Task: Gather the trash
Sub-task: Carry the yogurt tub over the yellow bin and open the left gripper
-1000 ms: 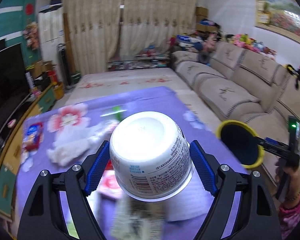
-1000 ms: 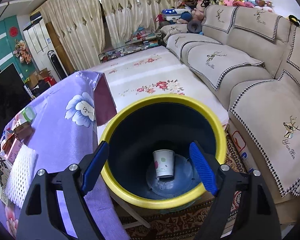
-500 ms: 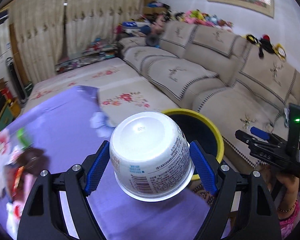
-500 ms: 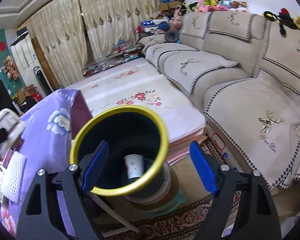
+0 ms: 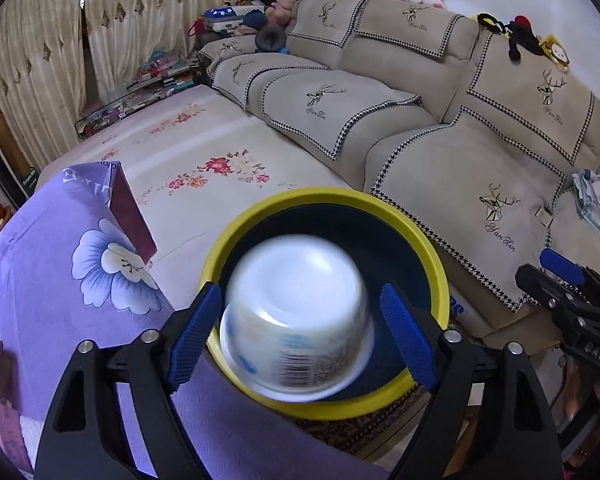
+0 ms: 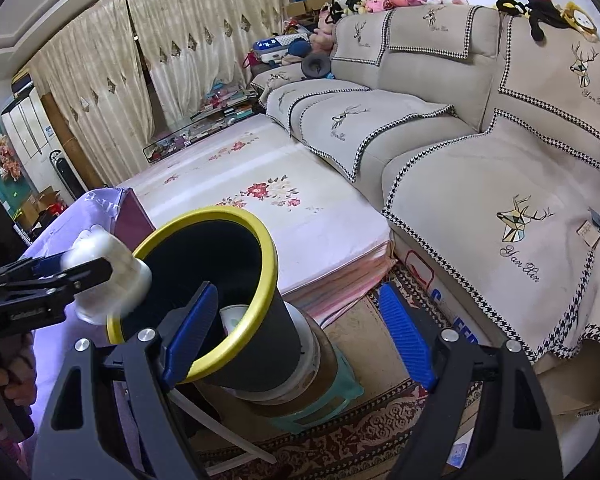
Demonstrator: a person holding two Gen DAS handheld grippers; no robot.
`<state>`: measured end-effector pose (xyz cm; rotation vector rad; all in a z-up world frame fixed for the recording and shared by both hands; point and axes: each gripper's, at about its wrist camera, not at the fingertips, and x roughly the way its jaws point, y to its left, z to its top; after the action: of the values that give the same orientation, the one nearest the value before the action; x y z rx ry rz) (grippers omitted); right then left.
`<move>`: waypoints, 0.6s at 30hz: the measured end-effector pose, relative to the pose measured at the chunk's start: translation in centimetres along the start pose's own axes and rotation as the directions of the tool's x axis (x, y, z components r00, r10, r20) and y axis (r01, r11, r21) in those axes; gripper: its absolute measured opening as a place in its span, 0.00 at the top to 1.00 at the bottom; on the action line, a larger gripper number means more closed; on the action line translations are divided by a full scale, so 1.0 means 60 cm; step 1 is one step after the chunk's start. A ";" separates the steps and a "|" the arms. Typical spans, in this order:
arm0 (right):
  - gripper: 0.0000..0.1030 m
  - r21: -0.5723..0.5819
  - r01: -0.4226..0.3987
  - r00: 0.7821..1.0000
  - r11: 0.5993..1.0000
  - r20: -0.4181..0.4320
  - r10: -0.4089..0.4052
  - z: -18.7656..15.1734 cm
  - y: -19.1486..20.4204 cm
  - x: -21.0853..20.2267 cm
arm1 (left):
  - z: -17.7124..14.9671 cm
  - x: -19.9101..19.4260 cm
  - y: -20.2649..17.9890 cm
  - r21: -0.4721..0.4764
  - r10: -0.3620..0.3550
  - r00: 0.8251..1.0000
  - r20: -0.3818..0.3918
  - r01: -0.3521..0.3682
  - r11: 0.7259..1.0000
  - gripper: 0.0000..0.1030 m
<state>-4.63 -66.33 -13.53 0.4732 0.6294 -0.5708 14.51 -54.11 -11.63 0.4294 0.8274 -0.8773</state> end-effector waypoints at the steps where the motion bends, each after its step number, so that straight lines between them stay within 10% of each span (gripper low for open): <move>1: 0.24 0.000 -0.002 1.000 1.000 -0.003 0.002 -0.001 -0.002 0.001 | 0.001 0.003 -0.001 -0.004 0.002 1.000 0.002 -0.002 1.000 0.14; 10: 0.24 -0.010 -0.034 0.999 0.999 -0.023 0.034 -0.013 0.025 0.005 | -0.036 -0.112 0.063 -0.097 0.007 0.997 0.071 0.000 0.995 0.11; 18: 0.24 -0.092 -0.113 0.992 0.989 -0.062 0.107 -0.034 0.111 0.003 | -0.128 -0.298 0.150 -0.197 0.154 0.967 0.201 -0.114 0.974 0.08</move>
<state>-1.20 -60.25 -13.50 0.4323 0.6778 -0.4217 11.76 -34.98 -2.36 0.2203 0.6642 -0.7002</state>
